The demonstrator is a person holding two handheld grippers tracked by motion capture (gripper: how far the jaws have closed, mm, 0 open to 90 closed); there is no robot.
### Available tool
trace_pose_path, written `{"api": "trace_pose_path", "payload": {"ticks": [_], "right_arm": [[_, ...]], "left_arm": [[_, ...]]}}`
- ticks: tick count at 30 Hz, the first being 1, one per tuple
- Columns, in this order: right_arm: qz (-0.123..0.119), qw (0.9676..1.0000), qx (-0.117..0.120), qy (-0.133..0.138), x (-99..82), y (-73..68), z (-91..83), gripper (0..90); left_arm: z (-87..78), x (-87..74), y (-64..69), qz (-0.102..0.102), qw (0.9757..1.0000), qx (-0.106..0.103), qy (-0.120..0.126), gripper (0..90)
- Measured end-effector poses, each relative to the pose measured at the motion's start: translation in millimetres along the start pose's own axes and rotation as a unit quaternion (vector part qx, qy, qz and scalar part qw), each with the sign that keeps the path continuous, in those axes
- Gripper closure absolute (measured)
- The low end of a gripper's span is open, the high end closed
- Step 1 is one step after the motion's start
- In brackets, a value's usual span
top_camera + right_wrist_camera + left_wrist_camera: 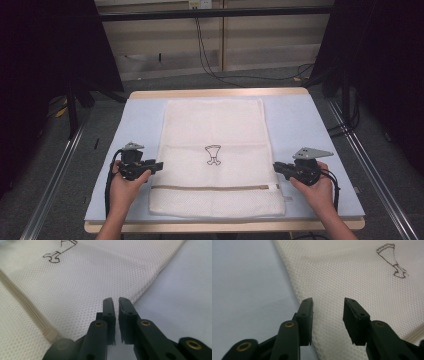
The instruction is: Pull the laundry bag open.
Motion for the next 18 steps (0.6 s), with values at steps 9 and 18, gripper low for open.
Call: {"api": "trace_pose_path", "payload": {"ticks": [9, 18], "right_arm": [[-0.016, 0.9997, 0.017, -0.004, -5.8, -3.9, -8.5, 90.0], [-0.024, 0.9994, 0.020, -0.011, -8.4, -6.4, -9.1, 90.0]], "left_arm": [[2.9, 5.9, 18.5, 0.000, 0.9992, -0.039, -0.005, 41.7], [8.1, 11.5, 43.7, 0.046, 0.9975, -0.055, -0.004, 42.1]]}}
Point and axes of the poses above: each handheld gripper's, and its own axes: z roughly forward along the jaws, x roughly out of its top, y roughly to its right, the point moved 1 cm from there along z, roughly forward along the jaws, and after that the axes turned 8 degrees about x, right-handed, at the moved point
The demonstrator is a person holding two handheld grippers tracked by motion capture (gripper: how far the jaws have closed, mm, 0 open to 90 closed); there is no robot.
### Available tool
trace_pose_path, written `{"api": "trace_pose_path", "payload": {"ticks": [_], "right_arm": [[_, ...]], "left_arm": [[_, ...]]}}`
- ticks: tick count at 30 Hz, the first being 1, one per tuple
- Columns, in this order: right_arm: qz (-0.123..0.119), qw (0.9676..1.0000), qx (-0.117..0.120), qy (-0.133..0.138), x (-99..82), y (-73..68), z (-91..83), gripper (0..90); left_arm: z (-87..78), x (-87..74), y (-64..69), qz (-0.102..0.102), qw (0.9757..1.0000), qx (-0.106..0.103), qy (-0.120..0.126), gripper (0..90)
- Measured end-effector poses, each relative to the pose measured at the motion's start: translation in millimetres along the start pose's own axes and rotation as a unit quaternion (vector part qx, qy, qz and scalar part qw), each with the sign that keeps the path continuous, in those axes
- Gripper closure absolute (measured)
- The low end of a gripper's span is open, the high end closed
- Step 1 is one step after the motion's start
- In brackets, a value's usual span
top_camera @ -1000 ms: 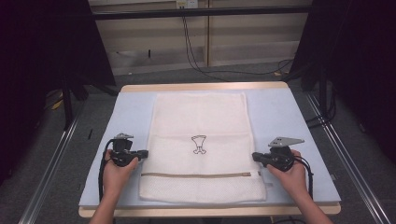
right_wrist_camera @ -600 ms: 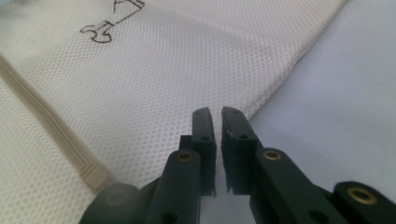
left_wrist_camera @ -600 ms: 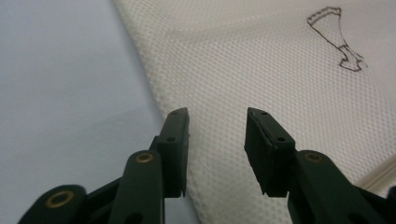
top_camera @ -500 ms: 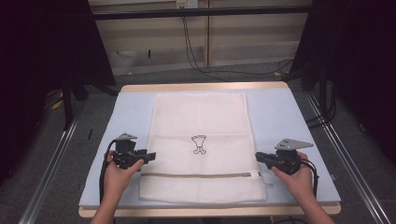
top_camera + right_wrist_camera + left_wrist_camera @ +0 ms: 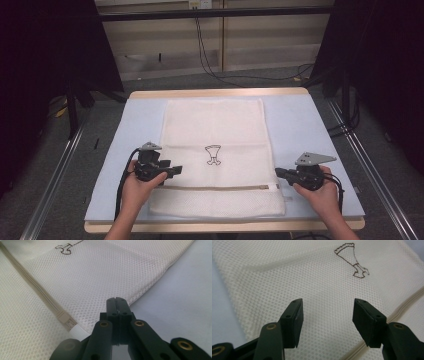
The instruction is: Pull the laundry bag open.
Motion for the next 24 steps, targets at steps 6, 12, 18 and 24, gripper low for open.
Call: {"api": "trace_pose_path", "payload": {"ticks": [6, 12, 18, 24], "right_arm": [[-0.007, 1.0000, 0.006, 0.001, -2.3, -0.5, -1.9, 90.0], [-0.013, 0.9998, 0.015, 0.004, -4.1, -3.7, -2.1, 90.0], [-0.020, 0.9996, 0.018, 0.005, -8.0, -6.2, -4.1, 90.0], [-0.018, 0.9997, 0.016, -0.002, -10.6, -10.0, -6.4, 90.0]], "left_arm": [[4.3, 6.0, 12.3, 0.016, 0.9996, -0.014, 0.020, 40.4], [10.7, 13.4, 26.3, 0.025, 0.9991, -0.032, 0.011, 40.3], [17.8, 20.0, 44.1, 0.016, 0.9980, -0.060, -0.008, 49.9], [24.8, 24.9, 61.1, 0.017, 0.9961, -0.086, -0.006, 53.9]]}}
Point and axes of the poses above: each handheld gripper's, and its own axes: z roughly forward along the jaws, x roughly out of its top, y roughly to its right, the point moved 1 cm from there along z, roughly forward along the jaws, and after that the axes turned 8 degrees about x, right-handed, at the moved point
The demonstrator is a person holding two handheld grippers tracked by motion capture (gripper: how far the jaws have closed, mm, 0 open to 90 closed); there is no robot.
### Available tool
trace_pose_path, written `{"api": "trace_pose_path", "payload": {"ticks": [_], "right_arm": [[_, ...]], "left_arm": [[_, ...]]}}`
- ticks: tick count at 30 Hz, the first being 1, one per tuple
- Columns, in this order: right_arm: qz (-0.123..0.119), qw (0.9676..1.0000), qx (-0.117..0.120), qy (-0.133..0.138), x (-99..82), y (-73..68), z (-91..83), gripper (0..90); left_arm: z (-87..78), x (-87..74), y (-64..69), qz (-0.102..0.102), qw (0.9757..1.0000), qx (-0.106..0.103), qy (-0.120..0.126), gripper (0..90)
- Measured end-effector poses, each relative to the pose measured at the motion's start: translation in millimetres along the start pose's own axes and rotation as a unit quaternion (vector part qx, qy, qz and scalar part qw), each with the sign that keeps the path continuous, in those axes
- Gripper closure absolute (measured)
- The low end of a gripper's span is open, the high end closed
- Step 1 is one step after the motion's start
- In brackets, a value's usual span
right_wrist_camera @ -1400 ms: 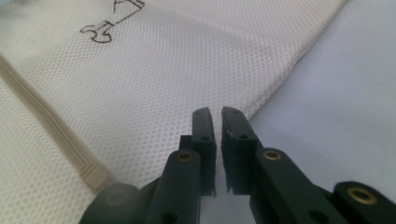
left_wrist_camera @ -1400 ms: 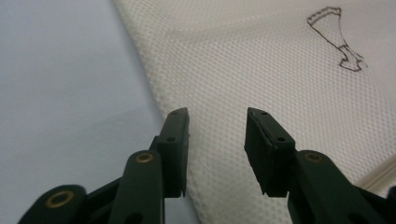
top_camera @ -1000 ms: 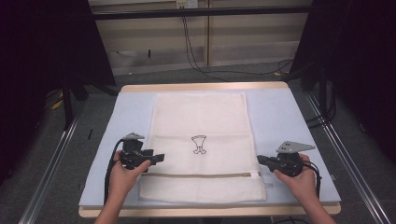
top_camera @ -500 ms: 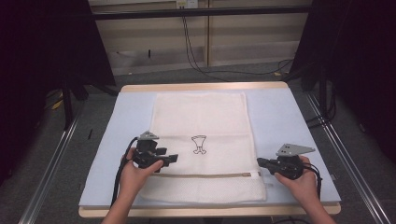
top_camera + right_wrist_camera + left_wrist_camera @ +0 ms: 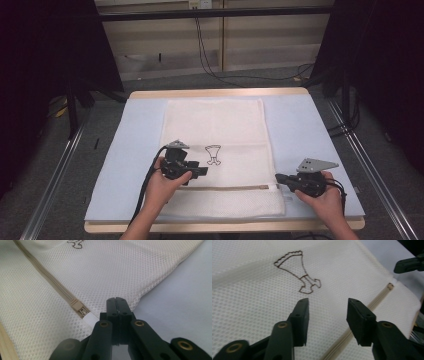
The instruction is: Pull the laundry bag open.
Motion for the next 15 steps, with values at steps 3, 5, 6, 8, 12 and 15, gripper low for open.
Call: {"api": "trace_pose_path", "payload": {"ticks": [3, 5, 6, 8, 12, 15], "right_arm": [[-0.006, 0.9999, -0.007, -0.007, -0.6, -1.1, -0.7, 89.5], [-0.004, 0.9999, -0.006, -0.009, -0.7, -1.4, -0.9, 89.2], [-0.001, 1.0000, -0.006, -0.006, -0.8, -1.8, -1.2, 89.5], [0.005, 1.0000, 0.005, -0.005, -0.4, -2.5, -1.2, 90.0], [0.005, 0.9997, 0.023, 0.008, 1.6, -5.4, -1.0, 90.0], [0.002, 0.9994, 0.033, 0.010, 2.3, -6.9, 0.1, 90.0]], "left_arm": [[4.4, 1.9, 7.4, -0.007, 0.9998, -0.018, -0.002, 52.5], [7.5, 3.2, 13.5, -0.028, 0.9988, -0.041, 0.000, 54.8], [8.2, 4.0, 15.6, -0.029, 0.9986, -0.044, -0.001, 55.1], [11.7, 6.4, 21.6, -0.030, 0.9983, -0.050, -0.008, 58.6], [18.5, 9.2, 31.9, -0.030, 0.9974, -0.063, -0.019, 59.5], [23.6, 10.0, 38.0, -0.038, 0.9965, -0.072, -0.017, 60.4]]}}
Point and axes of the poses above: each handheld gripper's, and its own axes: z roughly forward along the jaws, x roughly out of its top, y roughly to its right, the point moved 1 cm from there along z, roughly forward along the jaws, and after that the axes turned 8 degrees about x, right-handed, at the moved point
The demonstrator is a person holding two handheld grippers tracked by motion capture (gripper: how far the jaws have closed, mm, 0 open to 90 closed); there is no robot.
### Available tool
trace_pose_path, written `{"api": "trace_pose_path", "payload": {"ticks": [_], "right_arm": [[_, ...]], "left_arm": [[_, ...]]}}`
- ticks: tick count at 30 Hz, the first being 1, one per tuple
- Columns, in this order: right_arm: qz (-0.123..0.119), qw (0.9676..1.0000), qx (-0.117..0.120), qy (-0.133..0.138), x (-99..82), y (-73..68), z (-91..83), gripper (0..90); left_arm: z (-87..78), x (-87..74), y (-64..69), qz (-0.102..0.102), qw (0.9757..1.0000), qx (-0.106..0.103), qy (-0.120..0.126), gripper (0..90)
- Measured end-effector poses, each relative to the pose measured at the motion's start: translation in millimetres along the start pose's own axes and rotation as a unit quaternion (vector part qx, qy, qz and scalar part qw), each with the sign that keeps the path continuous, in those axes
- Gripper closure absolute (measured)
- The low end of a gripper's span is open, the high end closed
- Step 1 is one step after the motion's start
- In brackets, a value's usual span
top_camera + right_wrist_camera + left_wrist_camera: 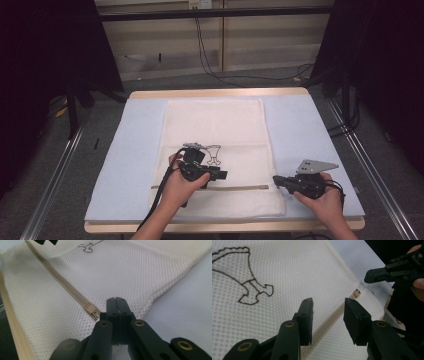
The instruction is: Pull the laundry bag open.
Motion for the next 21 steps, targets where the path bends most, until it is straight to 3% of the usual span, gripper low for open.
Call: {"api": "trace_pose_path", "payload": {"ticks": [1, 3, 5, 16, 19, 21], "right_arm": [[-0.003, 1.0000, -0.002, -0.001, -0.3, 0.0, 0.2, 90.0], [-0.003, 1.0000, 0.000, -0.006, -0.6, -0.8, 1.0, 90.0], [-0.003, 1.0000, 0.002, -0.009, -0.8, -1.3, 1.6, 90.0], [-0.019, 0.9994, 0.006, -0.029, -1.5, -6.9, 6.1, 90.0], [-0.021, 0.9992, 0.004, -0.035, -2.3, -6.6, 7.0, 90.0], [-0.022, 0.9990, 0.005, -0.039, -2.9, -6.6, 7.5, 90.0]], "left_arm": [[2.3, 0.1, 1.9, -0.014, 0.9998, -0.013, -0.003, 61.3], [5.0, 0.3, 4.4, -0.022, 0.9994, -0.026, -0.008, 62.7], [10.6, 0.1, 10.0, -0.017, 0.9996, -0.015, -0.017, 64.9], [40.1, 0.1, 31.7, -0.042, 0.9967, -0.045, -0.052, 62.9], [48.2, 1.3, 34.5, -0.037, 0.9965, -0.037, -0.065, 63.9], [52.3, 1.8, 39.2, -0.055, 0.9959, -0.041, -0.059, 63.8]]}}
Point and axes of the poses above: each handheld gripper's, and its own axes: z roughly forward along the jaws, x roughly out of its top, y roughly to its right, the point moved 1 cm from there along z, roughly forward along the jaws, and after that the axes turned 8 degrees about x, right-handed, at the moved point
